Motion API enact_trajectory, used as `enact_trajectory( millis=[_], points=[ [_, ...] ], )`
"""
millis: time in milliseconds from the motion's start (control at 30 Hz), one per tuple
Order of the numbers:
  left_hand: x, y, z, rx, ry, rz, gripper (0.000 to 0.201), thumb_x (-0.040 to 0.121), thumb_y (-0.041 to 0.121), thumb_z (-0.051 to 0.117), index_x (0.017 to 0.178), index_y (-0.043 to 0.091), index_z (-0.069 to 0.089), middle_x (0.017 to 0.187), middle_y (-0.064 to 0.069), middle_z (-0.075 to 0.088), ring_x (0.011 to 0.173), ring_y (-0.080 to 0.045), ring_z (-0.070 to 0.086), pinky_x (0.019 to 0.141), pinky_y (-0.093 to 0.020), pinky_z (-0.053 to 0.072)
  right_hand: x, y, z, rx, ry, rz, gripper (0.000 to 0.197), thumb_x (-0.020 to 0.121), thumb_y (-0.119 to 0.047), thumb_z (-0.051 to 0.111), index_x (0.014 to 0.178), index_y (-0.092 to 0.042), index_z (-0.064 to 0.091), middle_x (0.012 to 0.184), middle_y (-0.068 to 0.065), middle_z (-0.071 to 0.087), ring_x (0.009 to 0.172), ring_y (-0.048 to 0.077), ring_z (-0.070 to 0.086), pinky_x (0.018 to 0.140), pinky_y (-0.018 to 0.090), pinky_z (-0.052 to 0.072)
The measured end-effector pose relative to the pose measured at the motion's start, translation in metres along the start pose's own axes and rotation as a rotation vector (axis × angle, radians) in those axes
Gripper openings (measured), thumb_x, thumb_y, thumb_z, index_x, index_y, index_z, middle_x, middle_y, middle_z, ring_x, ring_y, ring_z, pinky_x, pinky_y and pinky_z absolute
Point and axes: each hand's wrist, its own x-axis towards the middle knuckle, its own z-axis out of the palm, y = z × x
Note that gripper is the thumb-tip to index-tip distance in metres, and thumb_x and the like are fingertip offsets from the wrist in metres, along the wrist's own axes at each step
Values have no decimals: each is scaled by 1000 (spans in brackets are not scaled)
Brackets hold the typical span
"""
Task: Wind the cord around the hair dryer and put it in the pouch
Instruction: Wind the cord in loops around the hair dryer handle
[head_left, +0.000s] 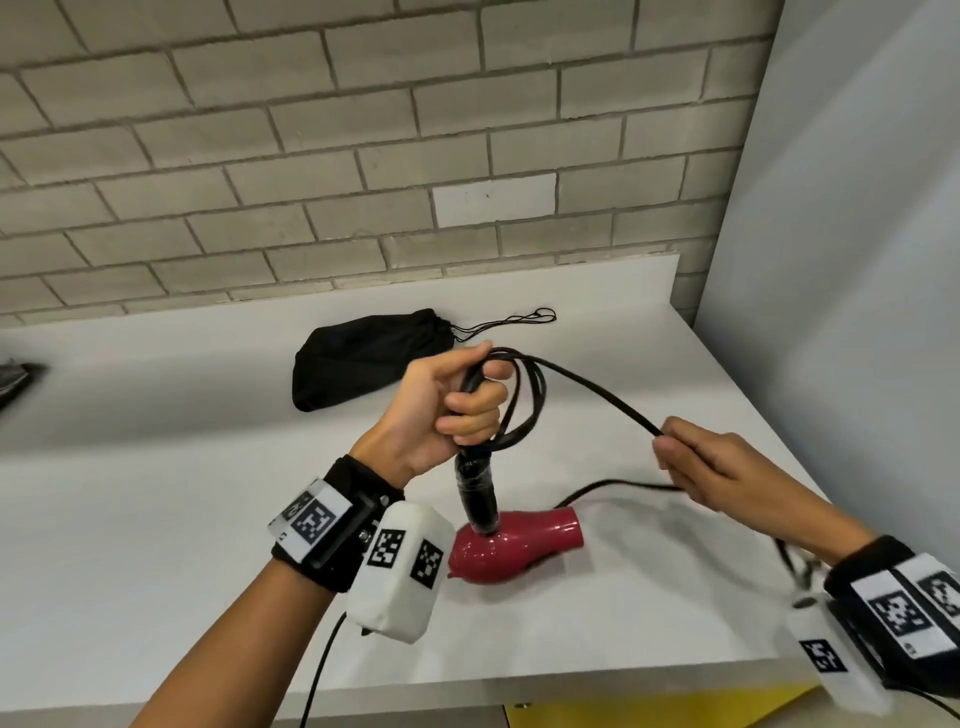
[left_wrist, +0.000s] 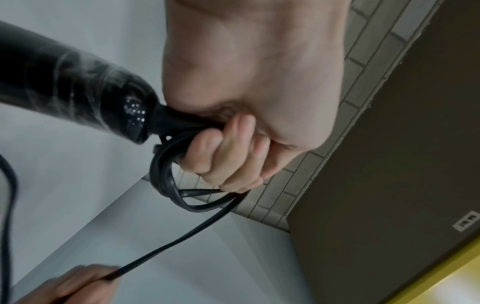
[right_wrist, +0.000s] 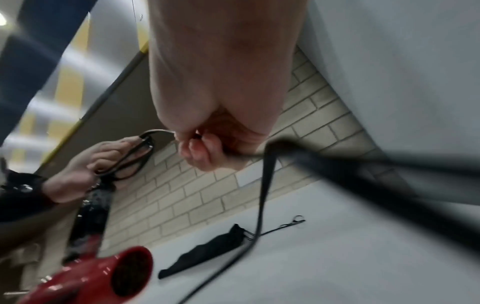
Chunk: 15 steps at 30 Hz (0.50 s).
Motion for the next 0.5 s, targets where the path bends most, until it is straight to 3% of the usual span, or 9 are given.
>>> enact_trajectory(
  millis=[100,133,200,233,300,333,400,433,500],
  points=[
    [-8,15,-13,-50,58,79,32,92,29,36,66,16,49,45,10,16,31,-7,11,36,-21,12,-20,27,-9,-201,105,62,42,84,-74,24,86,-37,45,62,6,48,51,17,41,53,29,36],
    [-9,17,-14,-44,75,87,32,92,28,37,66,16,49,44,10,17,32,-7,11,37,-21,12,-24,29,-10,-257,167,69,35,86,-71,26,88,-40,43,59,4,48,49,17,42,53,32,38],
    [-8,15,-14,-32,101,88,31,93,28,38,66,16,49,40,10,25,32,-7,11,38,-21,12,-29,23,-7,-453,275,45,8,96,-47,40,96,-41,44,51,-10,47,45,15,47,49,35,42],
    [-6,13,-14,-35,111,92,31,93,29,37,68,16,49,39,11,29,33,-7,11,39,-21,12,-30,15,-2,-573,307,10,5,98,-37,45,102,-38,48,56,-16,52,45,17,53,44,36,44],
    [-2,7,-14,-52,115,109,30,95,29,37,72,15,50,41,11,32,35,-7,13,40,-21,14,-33,-6,10,-723,249,-70,17,96,-35,48,110,-34,58,69,-10,61,42,22,57,32,29,38],
    [0,4,-14,-60,104,111,29,95,30,37,75,15,51,43,10,33,35,-6,15,41,-21,16,-34,-15,16,-766,201,-118,26,92,-40,46,111,-34,63,68,-7,60,38,21,54,30,21,29],
    [3,-1,-12,-64,66,95,28,96,32,36,80,14,52,45,10,34,35,-5,23,43,-21,20,-36,-31,27,-830,145,-245,31,87,-45,45,105,-36,69,62,-6,53,32,15,45,39,13,9],
    [6,-4,-10,-64,45,79,28,96,31,36,82,13,52,47,9,34,36,-5,27,45,-21,21,-36,-40,31,-844,129,-320,28,86,-43,48,102,-37,70,60,-6,49,31,14,39,42,14,5],
    [10,-10,-5,-61,1,40,26,96,29,35,83,13,50,49,8,35,38,-6,32,47,-23,23,-35,-51,36,-848,123,-496,23,83,-34,54,99,-38,69,57,-6,43,37,13,23,42,18,8]
  ],
)
